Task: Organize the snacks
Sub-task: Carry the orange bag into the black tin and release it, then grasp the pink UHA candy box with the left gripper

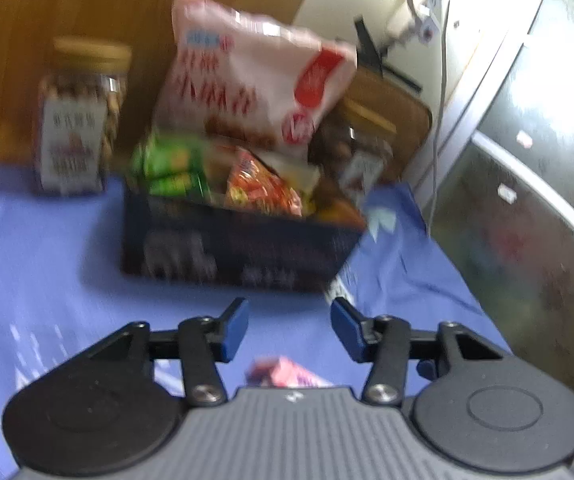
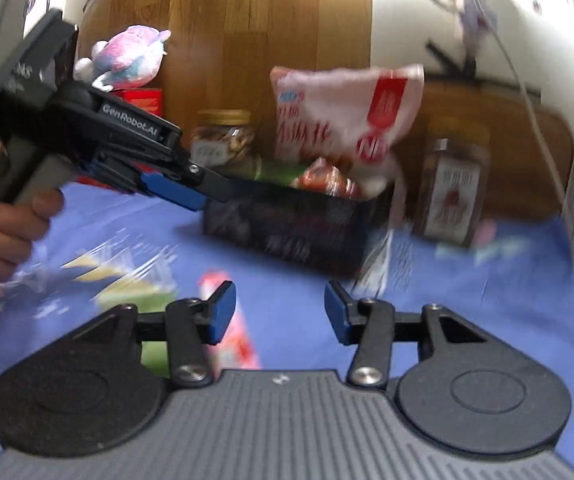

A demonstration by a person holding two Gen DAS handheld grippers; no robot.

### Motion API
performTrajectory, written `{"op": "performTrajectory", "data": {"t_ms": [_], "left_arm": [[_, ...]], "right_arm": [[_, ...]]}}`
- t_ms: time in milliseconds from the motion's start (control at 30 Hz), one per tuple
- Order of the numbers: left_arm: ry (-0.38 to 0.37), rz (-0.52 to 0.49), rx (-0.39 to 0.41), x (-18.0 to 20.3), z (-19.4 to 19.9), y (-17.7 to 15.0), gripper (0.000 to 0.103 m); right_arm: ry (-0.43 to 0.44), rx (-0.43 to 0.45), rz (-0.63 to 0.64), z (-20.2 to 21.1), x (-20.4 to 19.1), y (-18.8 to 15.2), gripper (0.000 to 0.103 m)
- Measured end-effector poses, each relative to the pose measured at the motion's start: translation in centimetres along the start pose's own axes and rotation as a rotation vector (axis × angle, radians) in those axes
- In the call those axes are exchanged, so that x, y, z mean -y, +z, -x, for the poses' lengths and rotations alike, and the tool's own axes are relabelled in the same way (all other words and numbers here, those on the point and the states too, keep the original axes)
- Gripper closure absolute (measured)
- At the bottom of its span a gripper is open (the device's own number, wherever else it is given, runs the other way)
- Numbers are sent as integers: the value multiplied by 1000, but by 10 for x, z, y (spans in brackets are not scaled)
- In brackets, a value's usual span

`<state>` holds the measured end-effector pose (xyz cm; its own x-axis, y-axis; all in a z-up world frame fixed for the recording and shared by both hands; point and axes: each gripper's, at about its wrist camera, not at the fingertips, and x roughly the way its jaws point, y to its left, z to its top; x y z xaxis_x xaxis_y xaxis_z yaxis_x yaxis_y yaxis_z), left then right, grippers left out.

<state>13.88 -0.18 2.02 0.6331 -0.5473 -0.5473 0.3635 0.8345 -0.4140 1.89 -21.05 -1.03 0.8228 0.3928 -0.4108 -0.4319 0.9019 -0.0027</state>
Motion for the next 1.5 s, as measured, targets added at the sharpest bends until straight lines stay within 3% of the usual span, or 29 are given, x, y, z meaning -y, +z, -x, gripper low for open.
{"op": "performTrajectory", "data": {"t_ms": [167,300,433,533,600,633,667,767,933,1267,1500], "left_arm": [[-1,33,-92,3,-21,-14,51],[75,35,-87,0,-32,-17,26],[99,58,-50,-8,-31,-10,26],[82,55,-70,-7,-35,-1,34],[43,54,-109,-5,-41,-3,55],[22,48,-138,-2,-46,-6,58],[13,38,-162,1,-50,-10,63],[68,-32,-132,14,-47,-21,63],[92,-28,-109,15,-34,-25,63],[145,-76,100,27,36,-18,63],[142,20,73,-2,51,-41,62]], "right_arm": [[-3,-124,41,-14,-16,-15,53],[-12,-141,30,-15,-16,-17,53],[-29,-142,12,-8,-16,-20,53],[-38,-143,-1,-4,-15,-20,53],[-41,-141,-3,-2,-16,-21,65],[-39,-144,-1,-1,-17,-21,77],[-44,-143,3,-2,-18,-21,77],[-63,-144,11,-5,-18,-19,77],[-62,-136,29,-6,-21,-16,77],[-75,12,152,8,-46,5,76],[-55,-22,206,-4,-60,-4,77]]}}
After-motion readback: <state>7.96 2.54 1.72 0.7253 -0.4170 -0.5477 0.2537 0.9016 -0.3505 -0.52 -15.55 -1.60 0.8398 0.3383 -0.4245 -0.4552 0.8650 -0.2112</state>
